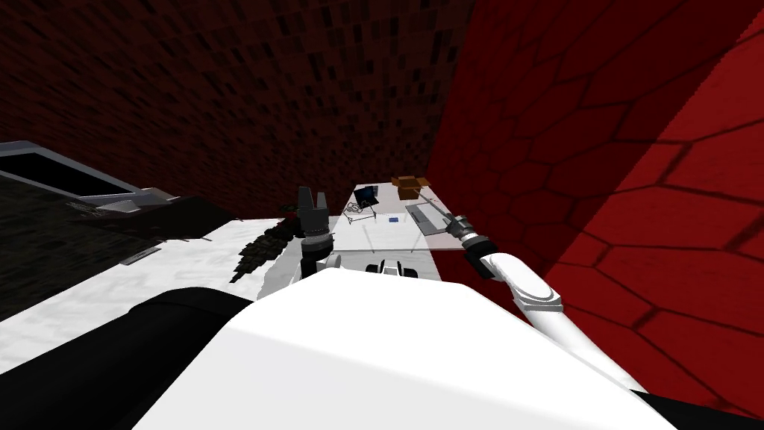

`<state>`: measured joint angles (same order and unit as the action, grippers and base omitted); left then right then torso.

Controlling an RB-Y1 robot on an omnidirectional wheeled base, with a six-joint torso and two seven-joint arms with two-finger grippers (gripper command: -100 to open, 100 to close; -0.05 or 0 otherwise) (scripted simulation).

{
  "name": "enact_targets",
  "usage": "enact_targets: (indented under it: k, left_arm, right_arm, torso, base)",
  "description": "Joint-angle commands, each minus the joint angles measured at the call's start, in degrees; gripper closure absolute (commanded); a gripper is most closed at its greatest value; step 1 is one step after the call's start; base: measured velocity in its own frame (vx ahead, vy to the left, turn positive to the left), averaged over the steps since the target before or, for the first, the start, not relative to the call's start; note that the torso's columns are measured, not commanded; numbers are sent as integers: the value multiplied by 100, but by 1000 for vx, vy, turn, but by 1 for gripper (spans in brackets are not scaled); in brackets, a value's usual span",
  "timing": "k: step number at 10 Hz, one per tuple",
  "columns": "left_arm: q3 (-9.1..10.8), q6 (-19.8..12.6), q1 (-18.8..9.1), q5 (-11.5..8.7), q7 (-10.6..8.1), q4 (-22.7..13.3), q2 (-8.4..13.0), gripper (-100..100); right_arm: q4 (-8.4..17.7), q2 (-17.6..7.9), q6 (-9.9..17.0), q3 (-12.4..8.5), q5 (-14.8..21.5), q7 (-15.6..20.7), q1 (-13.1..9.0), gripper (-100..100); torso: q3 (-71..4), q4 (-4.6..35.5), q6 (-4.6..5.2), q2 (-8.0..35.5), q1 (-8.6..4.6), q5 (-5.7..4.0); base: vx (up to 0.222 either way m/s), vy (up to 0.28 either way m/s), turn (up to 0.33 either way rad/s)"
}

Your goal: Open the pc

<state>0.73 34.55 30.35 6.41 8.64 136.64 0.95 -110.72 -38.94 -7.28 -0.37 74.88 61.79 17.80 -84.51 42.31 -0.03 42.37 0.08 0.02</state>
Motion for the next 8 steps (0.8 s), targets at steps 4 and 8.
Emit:
enact_targets:
  k: [4,8]
  left_arm:
    - [0,0,0,0,0,0,0,0]
    - [-1,0,0,0,0,0,-1,0]
  right_arm:
    - [-270,-660,933,891,413,-98,-102,100]
    - [-288,-961,489,380,35,-366,-68,-100]
  torso:
    - [-2,6,2,0,0,4]
    - [-3,-1,2,-3,0,1]
  base:
    - [28,-3,-58]
    - [17,59,-74]
